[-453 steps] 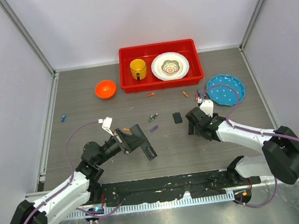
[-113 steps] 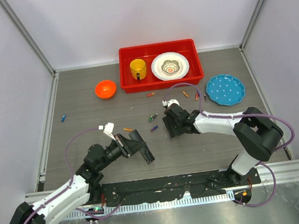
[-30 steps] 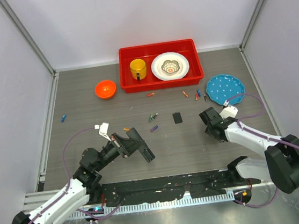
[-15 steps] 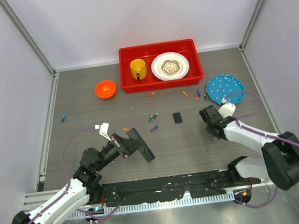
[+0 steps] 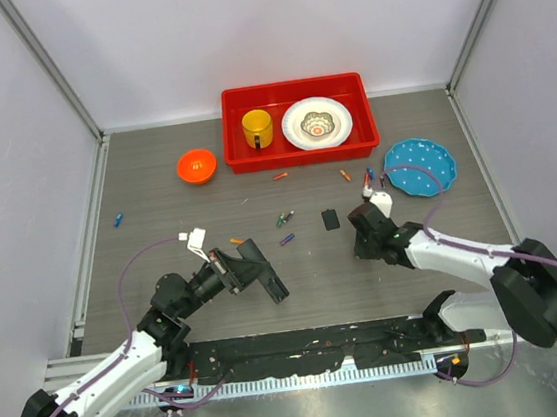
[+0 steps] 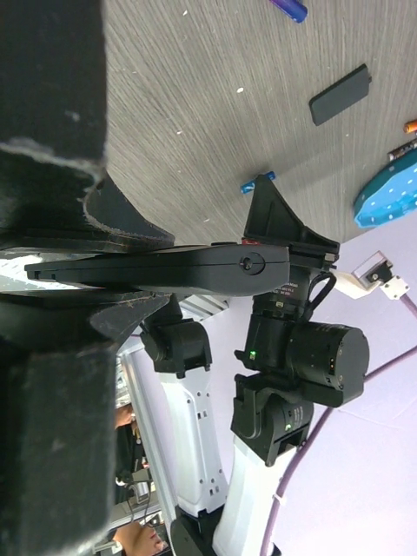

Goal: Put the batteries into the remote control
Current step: Adjust the battery at the center of the board.

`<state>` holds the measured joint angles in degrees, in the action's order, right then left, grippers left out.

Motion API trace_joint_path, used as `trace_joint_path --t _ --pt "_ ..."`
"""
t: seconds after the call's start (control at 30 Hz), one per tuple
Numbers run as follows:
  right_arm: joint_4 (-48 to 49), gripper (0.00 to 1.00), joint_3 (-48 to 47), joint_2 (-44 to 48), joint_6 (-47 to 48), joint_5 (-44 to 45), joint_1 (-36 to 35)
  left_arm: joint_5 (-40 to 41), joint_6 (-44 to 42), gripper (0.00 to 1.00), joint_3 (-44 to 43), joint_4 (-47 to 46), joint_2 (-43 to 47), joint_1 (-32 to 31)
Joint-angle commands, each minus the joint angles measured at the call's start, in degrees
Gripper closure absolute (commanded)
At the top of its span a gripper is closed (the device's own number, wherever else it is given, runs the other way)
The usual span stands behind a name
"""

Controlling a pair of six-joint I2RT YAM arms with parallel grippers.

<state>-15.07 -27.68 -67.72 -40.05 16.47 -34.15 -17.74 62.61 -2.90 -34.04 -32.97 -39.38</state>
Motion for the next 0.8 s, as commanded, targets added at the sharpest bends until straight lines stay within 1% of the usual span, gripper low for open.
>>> trace_joint_path --t 0.0,0.1,0.2,0.23,0.27,0.33,0.37,0.47,0.53,0.63,0.77 --pt "-3.38 0.99 -7.55 -8.26 5.25 1.72 -3.46 1.74 -0.21 1.00 2.46 -0.32 0.10 -0.18" --pt "-6.81 0.99 -11.16 -14.08 7.09 1.81 -3.47 2.53 0.06 1.00 2.46 -0.50 0.36 -0.18" --pt "-8.66 0.99 -13.36 -16.56 8.50 1.12 -3.46 2.62 0.14 1.00 2.37 -0.50 0.45 -0.18" --pt "-9.10 0.97 -13.71 -17.52 8.85 0.67 -3.47 2.53 0.14 1.00 2.37 -0.41 0.54 -0.18" --pt "-9.27 0.87 -14.32 -17.79 9.37 0.32 -3.47 2.44 0.14 1.00 2.37 -0.24 0.54 -0.18" --pt "-9.97 0.77 -14.77 -18.23 9.64 -0.21 -3.47 2.27 0.14 1.00 2.54 -0.15 0.80 -0.18" --pt "-10.15 0.68 -15.47 -18.41 9.73 -0.38 -3.47 2.18 0.14 1.00 2.54 -0.06 0.98 -0.18" --pt "-11.82 0.55 -17.40 -19.72 10.34 -0.56 -3.46 2.18 0.06 1.00 2.54 0.12 1.50 -0.18" --pt "-13.05 0.53 -18.46 -20.60 10.78 -0.82 -3.47 2.27 -0.21 1.00 2.54 0.12 1.59 -0.18" --pt "-13.76 0.53 -19.95 -22.10 11.84 -0.91 -3.46 2.36 -0.47 1.00 2.54 -0.15 1.60 -0.18" --pt "-14.20 0.57 -21.88 -24.64 12.80 -1.44 -3.46 2.09 -0.65 1.00 2.55 -0.67 1.24 -0.18"
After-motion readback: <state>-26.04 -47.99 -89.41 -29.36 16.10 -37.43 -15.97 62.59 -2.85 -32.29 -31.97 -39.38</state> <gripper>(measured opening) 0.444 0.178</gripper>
